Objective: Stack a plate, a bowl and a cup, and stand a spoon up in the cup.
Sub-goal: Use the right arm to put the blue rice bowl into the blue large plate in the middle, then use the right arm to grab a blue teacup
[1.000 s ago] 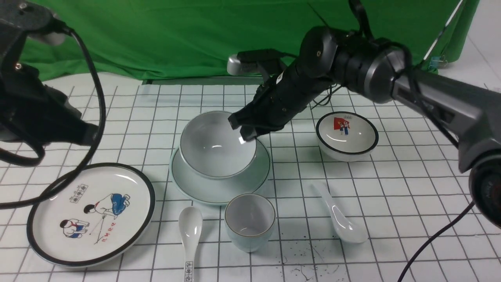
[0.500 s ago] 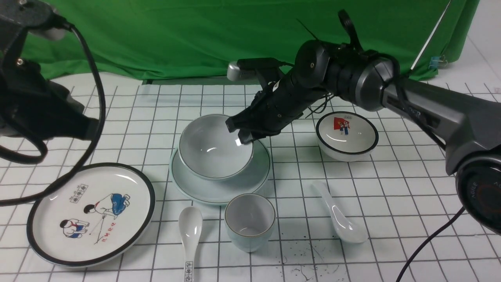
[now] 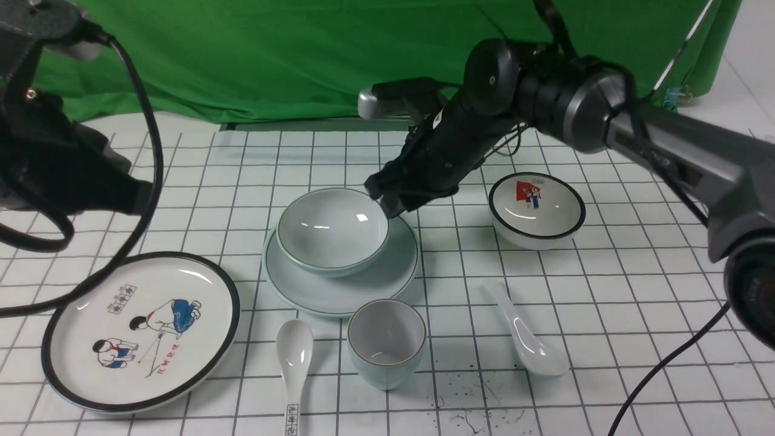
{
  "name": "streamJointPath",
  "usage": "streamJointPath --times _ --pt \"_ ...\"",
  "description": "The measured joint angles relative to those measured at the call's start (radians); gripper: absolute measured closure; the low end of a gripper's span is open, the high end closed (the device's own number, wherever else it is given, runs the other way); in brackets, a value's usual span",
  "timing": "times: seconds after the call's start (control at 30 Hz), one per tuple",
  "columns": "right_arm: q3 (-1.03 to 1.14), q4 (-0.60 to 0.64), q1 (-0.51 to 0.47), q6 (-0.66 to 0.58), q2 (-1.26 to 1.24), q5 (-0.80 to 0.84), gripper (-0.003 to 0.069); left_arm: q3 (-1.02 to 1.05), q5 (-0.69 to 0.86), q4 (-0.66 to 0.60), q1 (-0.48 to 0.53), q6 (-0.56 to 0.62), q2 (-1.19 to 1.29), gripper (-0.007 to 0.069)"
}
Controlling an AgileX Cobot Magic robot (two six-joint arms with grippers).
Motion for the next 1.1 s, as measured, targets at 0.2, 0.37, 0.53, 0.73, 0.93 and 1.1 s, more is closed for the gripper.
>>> streamJointPath --times 0.2,0.37,0.53,0.73,0.93,1.1 --pt "-0.027 -0.121 -0.001 -0.036 -0.121 0.201 0.0264 0.000 -0.008 -0.001 0.000 0.000 0.000 0.0653" --pt "0.076 -0.139 0.025 -0.053 -0.226 0.272 0.0113 0.000 -0.015 -0.008 0.000 0.000 0.000 0.0653" --pt "0.220 -0.141 0.126 -0.083 -0.266 0.259 0.0089 0.000 -0.015 -0.015 0.000 0.000 0.000 0.0653" --pt "0.367 -0.138 0.202 -0.096 -0.265 0.099 0.0088 0.000 -0.015 -0.015 0.000 0.000 0.000 0.0653" --pt "0.462 -0.141 0.212 -0.096 -0.255 -0.033 0.0114 0.000 -0.015 -0.015 0.000 0.000 0.000 0.0653" --pt "0.467 -0.142 0.212 -0.100 -0.226 -0.046 0.0347 0.000 -0.015 -0.015 0.000 0.000 0.000 0.0653"
